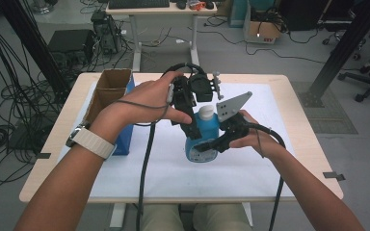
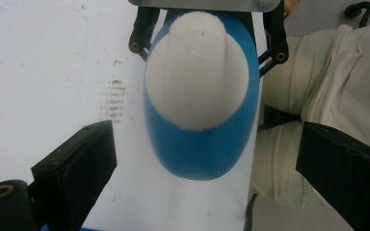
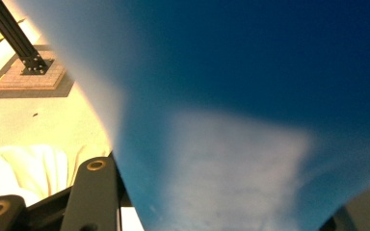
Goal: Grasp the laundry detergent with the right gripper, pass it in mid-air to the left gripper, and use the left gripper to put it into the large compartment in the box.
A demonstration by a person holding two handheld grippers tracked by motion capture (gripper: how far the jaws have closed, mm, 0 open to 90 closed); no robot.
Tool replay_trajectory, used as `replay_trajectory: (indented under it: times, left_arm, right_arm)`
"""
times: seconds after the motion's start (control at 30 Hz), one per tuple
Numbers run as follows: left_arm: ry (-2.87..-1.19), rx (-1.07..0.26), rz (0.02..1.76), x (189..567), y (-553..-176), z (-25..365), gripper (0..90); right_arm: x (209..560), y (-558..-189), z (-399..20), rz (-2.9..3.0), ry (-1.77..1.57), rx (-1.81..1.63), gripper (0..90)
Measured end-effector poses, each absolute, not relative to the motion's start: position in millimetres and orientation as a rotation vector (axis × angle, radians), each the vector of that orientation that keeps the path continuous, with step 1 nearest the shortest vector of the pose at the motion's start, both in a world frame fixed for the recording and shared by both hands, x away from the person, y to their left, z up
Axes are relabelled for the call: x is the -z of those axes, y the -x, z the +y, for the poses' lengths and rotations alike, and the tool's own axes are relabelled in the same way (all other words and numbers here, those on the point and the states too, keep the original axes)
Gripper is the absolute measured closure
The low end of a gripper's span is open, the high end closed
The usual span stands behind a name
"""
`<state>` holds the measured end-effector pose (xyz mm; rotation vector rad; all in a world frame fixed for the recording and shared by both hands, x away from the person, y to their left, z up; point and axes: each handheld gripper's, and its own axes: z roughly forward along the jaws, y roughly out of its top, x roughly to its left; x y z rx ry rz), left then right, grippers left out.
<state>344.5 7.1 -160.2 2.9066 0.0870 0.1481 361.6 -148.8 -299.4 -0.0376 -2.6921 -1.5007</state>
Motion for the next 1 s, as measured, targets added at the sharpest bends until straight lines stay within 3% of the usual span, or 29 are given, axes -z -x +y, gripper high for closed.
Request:
replay_trajectory:
  times: [1.0]
  left_arm:
    - [-2.905,-0.148,0.079,159.9,-344.3,6.0,7.2]
  right_arm:
    - [298.7,-361.7,-148.8,-2.692,0.042,1.497,43.1]
